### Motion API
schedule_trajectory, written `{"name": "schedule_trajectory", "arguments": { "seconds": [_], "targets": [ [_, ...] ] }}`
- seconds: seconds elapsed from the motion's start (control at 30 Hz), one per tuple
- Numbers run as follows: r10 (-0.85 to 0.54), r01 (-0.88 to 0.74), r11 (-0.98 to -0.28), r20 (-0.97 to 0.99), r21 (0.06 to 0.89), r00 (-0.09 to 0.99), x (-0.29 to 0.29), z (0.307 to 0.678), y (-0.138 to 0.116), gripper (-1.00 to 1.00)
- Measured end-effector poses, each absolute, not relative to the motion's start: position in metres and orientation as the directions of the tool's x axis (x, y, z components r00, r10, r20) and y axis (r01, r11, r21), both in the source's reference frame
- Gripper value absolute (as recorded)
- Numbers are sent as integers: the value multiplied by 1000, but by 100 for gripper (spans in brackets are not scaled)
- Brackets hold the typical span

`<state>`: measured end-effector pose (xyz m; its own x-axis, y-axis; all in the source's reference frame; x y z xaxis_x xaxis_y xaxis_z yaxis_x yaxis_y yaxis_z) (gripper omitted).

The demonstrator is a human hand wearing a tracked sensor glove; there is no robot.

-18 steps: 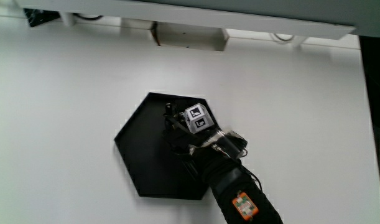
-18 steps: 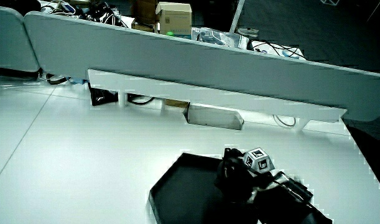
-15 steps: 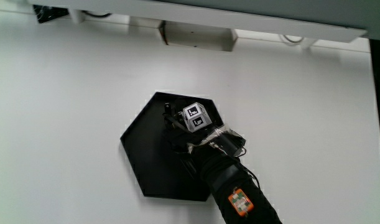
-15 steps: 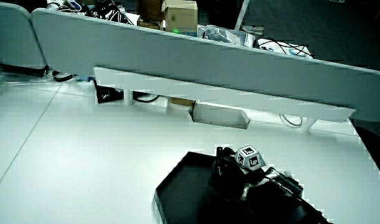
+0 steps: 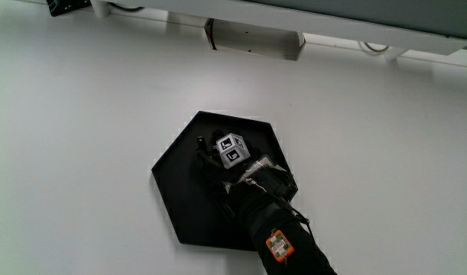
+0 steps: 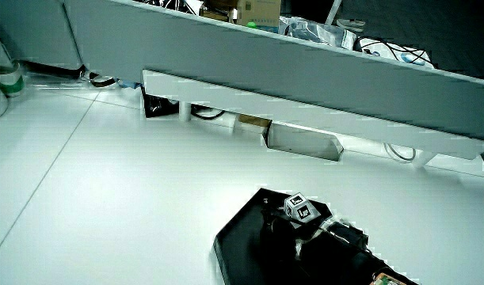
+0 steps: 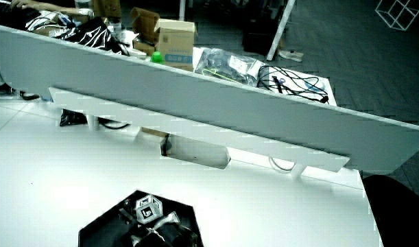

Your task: Place black tape into plate

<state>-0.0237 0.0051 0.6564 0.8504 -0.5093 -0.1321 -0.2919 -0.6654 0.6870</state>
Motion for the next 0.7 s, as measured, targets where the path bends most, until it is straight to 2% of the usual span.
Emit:
{"name": "schedule_trajectory", "arguments": {
  "seconds": [0.13, 0.23, 0.33, 0.5, 0.6, 0.7],
  "targets": [
    [-537, -262, -593, -131, 761, 833, -28, 665, 6, 0],
    [-519, -221, -597, -161, 771, 839, -22, 669, 6, 0],
    [-522, -231, -549, -114, 804, 845, -14, 680, 8, 0],
    [-481, -267, -582, -60, 768, 875, -2, 673, 13, -42],
    [-439, -283, -648, -42, 707, 898, 10, 661, 19, -67],
    [-408, -302, -670, 4, 678, 913, 25, 651, 25, -92]
  ]
}}
